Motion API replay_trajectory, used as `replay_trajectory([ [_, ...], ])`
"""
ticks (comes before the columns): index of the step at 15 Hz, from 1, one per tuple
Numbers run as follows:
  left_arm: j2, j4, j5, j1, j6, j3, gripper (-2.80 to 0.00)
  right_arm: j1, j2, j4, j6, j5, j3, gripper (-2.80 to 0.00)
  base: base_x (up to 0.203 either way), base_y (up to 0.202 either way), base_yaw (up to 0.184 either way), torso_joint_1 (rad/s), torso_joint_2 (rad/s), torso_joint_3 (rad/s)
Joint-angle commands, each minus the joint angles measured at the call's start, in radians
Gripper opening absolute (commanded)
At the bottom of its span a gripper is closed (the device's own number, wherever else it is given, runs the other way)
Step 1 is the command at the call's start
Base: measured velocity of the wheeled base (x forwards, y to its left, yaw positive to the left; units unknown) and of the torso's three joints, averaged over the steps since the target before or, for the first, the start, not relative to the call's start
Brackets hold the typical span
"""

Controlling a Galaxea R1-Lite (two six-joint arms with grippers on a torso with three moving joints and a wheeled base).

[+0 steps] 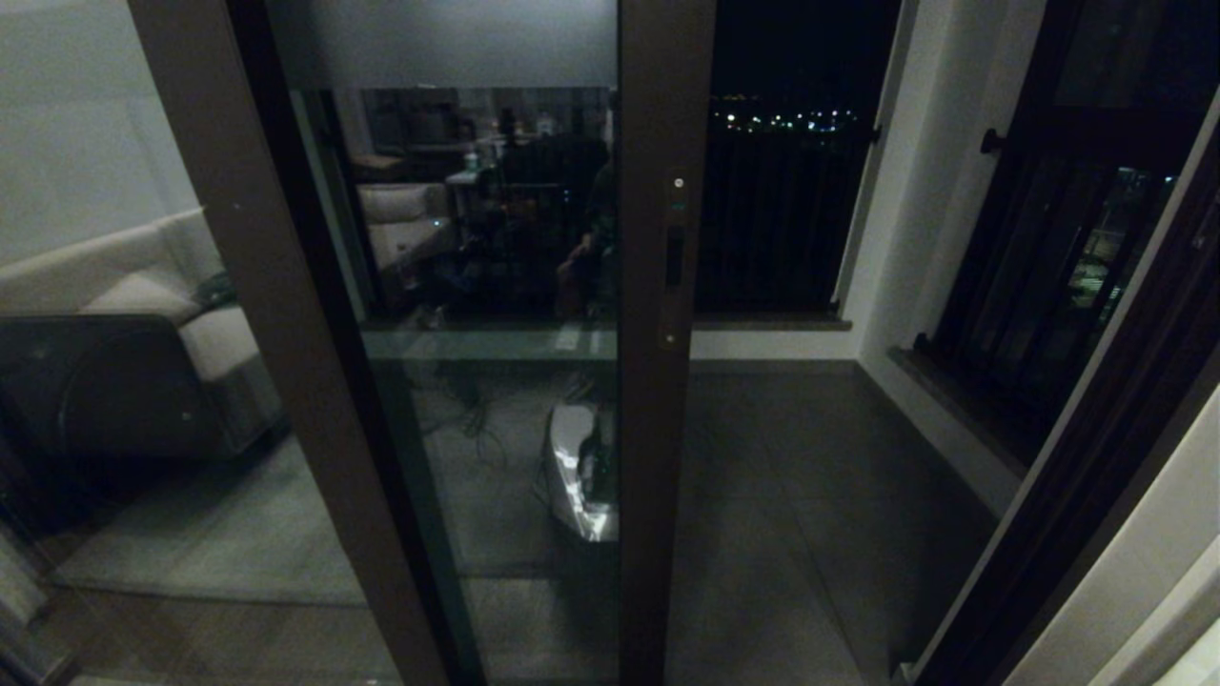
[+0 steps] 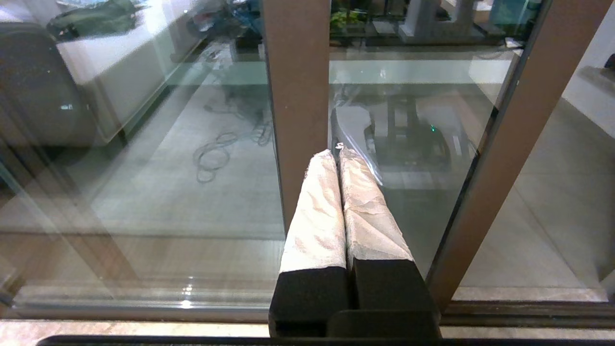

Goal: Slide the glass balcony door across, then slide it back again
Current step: Close the slid door

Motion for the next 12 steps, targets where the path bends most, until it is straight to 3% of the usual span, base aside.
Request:
replay_trajectory([
  [1, 0.001, 0.0, 0.001, 0.0, 0.001, 0.002, -2.8, 0.0, 0.001, 0.001, 0.0, 0.001, -0.001, -2.8, 0.0, 0.0, 0.0, 0.0, 0.0, 0.0],
  [12, 0.001, 0.0, 0.001, 0.0, 0.0, 0.002, -2.8, -0.001, 0.004, -0.016, -0.008, 0.0, -0.048, -2.8, 0.0, 0.0, 0.0, 0.0, 0.0, 0.0],
])
